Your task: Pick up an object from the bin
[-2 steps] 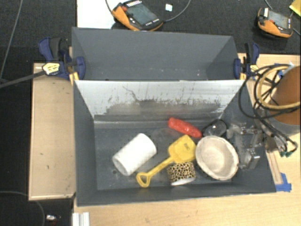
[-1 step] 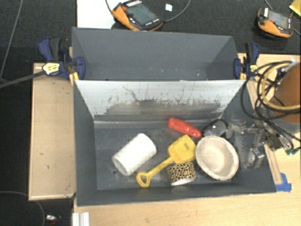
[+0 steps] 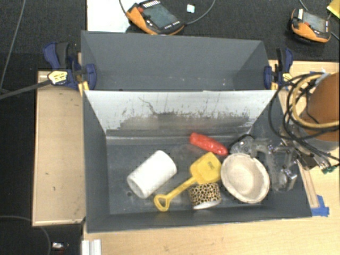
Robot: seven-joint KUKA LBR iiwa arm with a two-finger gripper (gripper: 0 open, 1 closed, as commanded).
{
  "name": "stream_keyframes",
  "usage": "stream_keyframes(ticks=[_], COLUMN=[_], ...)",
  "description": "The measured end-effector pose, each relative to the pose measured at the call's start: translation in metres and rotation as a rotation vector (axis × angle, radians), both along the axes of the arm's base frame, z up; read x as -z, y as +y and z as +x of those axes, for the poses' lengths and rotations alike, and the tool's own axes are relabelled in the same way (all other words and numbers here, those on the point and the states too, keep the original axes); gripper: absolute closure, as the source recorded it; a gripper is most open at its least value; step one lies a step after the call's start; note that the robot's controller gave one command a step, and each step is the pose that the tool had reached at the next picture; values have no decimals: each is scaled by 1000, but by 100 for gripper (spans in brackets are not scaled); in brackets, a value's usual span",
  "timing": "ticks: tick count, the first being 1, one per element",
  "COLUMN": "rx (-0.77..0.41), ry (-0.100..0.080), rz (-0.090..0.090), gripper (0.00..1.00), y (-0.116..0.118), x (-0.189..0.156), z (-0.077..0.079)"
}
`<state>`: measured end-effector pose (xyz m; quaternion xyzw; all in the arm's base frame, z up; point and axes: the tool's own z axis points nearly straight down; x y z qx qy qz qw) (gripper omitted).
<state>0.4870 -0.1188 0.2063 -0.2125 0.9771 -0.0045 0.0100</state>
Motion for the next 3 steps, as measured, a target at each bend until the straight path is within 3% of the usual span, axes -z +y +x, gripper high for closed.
stream_keyframes(ticks=[1, 2, 3], rx=[-119, 179, 103], ry=[-6, 9, 5], rz=[-4, 7, 3], gripper=[0, 0, 0], y=[28, 75, 73], x=[-22, 69, 69], z=[6, -2, -1])
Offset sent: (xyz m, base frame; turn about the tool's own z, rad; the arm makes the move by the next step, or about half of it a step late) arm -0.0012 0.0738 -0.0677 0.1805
